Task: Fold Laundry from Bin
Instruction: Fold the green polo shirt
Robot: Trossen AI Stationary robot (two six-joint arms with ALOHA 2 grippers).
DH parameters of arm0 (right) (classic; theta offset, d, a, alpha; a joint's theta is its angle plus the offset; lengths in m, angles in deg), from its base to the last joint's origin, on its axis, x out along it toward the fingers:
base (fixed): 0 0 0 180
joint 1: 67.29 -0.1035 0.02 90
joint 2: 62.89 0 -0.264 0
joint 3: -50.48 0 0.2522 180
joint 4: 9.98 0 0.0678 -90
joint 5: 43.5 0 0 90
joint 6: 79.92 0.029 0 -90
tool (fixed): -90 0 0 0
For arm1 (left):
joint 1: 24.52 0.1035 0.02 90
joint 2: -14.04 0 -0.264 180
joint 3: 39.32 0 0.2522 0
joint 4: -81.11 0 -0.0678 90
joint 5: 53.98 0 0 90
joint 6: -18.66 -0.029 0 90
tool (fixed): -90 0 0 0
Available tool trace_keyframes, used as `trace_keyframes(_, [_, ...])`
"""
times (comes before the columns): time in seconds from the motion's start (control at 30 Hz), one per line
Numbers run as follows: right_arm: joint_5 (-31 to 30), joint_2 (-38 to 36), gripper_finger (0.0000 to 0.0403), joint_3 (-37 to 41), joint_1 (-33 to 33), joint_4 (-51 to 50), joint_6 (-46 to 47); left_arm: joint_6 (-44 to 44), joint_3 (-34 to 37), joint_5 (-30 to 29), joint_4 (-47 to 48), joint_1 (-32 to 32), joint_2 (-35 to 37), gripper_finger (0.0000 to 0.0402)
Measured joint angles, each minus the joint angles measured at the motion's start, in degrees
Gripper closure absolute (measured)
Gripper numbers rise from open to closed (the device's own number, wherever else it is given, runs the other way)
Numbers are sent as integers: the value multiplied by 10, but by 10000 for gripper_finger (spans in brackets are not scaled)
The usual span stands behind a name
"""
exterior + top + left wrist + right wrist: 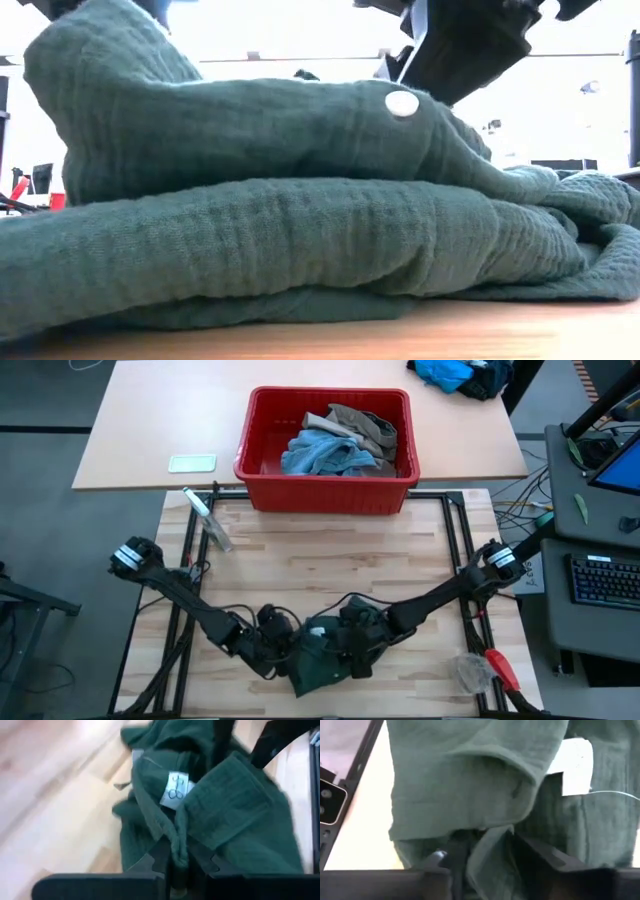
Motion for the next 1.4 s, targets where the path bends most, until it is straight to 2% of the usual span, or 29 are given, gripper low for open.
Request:
trace_keyframes(0.17, [-6,-18,199,-34,0,-70,-18,-33,-86,-7,112,0,1,396])
trace_keyframes(0.37, [-6,-48,154,-49,-4,-136,-7,-64,-176,-40,231,-9,0,399])
trace_keyframes(0.6, [-17,-93,126,-24,-11,-154,18,-72,-246,-51,305,-25,0,400])
trace_keyframes(0.77, [-83,-113,116,6,-11,-144,26,-72,-278,-53,332,-46,0,400])
trace_keyframes(0.87, [-99,-115,110,37,-8,-94,30,-76,-292,-52,336,-58,0,400])
trace_keyframes(1.0, [-99,-115,99,93,7,24,24,-80,-302,-53,333,-69,0,400])
trace_keyframes(1.2, [-99,-115,89,195,37,262,48,-81,-302,-75,332,-71,0,398])
trace_keyframes(1.3, [-94,-115,98,237,49,352,66,-90,-302,-95,332,-71,0,397])
trace_keyframes(1.4, [-75,-114,124,257,55,386,90,-102,-302,-112,332,-71,0,396])
